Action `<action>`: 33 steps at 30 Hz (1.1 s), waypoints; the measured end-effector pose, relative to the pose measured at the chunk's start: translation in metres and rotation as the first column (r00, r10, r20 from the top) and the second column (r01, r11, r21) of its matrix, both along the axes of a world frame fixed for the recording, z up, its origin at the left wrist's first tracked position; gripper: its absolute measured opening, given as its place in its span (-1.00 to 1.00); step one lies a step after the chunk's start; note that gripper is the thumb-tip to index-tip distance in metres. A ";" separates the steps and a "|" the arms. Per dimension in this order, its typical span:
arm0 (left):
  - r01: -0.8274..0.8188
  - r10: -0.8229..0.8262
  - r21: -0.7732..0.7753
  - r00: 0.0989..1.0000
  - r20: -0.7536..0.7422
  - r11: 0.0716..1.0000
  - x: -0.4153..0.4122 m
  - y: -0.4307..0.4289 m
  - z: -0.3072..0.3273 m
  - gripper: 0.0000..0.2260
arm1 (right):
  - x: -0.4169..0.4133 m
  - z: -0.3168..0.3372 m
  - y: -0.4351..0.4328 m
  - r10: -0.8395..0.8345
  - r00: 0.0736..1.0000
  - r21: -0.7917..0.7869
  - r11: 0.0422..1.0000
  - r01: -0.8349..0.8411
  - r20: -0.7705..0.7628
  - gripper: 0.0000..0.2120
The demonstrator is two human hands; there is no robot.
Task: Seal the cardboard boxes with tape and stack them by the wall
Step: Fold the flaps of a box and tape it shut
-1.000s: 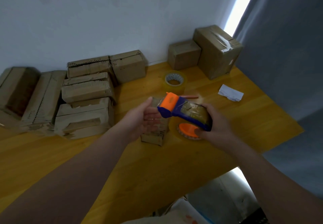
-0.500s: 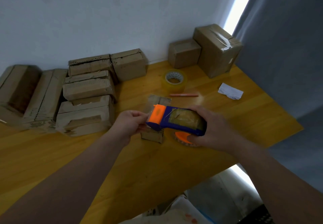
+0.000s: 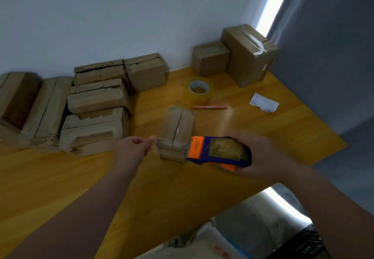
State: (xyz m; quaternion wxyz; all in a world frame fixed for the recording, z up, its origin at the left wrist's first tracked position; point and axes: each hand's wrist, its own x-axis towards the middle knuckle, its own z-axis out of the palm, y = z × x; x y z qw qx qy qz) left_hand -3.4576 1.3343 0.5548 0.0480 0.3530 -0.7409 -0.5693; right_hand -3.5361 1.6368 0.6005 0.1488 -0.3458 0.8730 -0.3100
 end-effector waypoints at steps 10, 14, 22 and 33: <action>0.023 -0.020 -0.128 1.000 0.024 0.992 -0.006 -0.003 -0.013 -0.65 | -0.006 -0.026 -0.004 0.010 1.000 0.061 0.998 -0.011 0.012 -0.27; 0.051 -0.046 -0.086 0.997 0.063 0.995 -0.007 -0.002 -0.021 -0.66 | -0.008 -0.035 -0.008 -0.001 1.000 0.105 0.994 -0.002 0.029 -0.25; 0.058 -0.089 0.190 0.983 0.161 0.980 -0.008 -0.003 -0.024 -0.80 | -0.005 -0.054 -0.011 -0.051 0.996 0.102 0.994 0.043 0.076 -0.20; 0.172 -0.170 -0.377 0.985 0.037 0.910 -0.006 0.012 -0.004 -0.73 | -0.005 -0.060 -0.013 -0.078 0.989 0.083 0.994 0.067 0.127 -0.23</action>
